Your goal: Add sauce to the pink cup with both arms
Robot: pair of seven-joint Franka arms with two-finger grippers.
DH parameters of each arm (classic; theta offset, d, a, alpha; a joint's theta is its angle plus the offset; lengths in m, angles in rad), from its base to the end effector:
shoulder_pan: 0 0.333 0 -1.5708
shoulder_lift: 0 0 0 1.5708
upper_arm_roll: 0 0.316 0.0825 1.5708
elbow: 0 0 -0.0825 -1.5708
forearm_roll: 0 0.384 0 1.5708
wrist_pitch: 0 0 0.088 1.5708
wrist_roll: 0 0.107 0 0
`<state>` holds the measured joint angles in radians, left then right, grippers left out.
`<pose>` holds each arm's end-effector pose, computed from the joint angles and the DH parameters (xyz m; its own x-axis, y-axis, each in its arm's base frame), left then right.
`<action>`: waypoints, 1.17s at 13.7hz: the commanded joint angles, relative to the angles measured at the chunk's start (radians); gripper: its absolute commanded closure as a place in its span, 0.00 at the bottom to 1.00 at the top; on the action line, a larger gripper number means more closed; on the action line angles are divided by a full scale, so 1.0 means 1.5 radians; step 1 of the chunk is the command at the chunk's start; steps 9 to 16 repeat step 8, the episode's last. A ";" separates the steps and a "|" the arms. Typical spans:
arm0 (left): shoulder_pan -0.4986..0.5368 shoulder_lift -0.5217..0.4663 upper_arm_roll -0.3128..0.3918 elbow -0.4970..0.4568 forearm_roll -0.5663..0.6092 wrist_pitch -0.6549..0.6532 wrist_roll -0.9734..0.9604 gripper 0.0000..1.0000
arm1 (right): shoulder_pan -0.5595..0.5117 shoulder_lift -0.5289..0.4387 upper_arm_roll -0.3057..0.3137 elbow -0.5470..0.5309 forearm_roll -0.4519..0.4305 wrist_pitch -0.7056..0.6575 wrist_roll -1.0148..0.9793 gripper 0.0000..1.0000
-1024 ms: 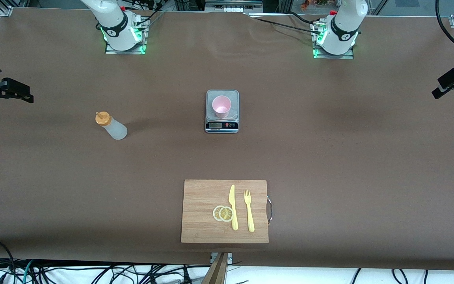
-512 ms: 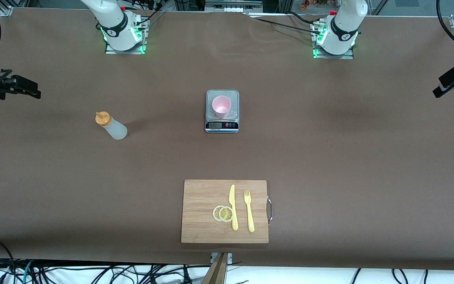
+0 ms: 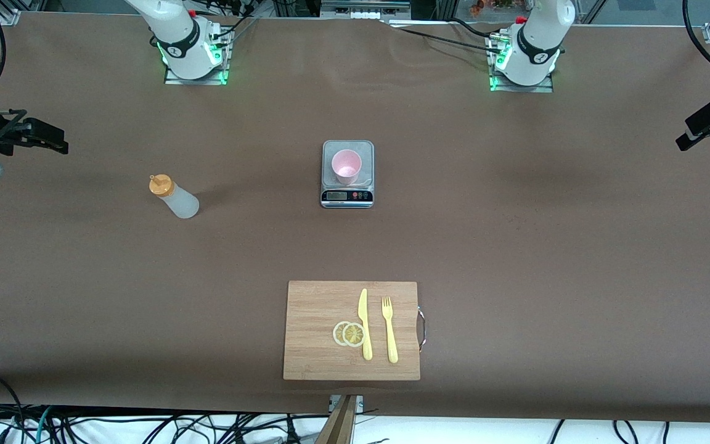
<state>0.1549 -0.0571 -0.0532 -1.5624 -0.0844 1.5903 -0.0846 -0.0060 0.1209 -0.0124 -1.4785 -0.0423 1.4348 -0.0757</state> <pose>0.5371 0.0449 0.6618 0.9795 0.1861 0.0776 0.1792 -0.9799 0.0880 0.5753 -0.0151 0.5884 0.9847 0.0516 -0.1666 0.0576 -0.9979 0.0312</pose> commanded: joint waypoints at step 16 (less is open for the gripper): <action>0.002 0.008 0.001 0.029 -0.018 -0.018 0.016 0.00 | -0.002 0.020 -0.008 0.021 -0.005 0.006 0.011 0.00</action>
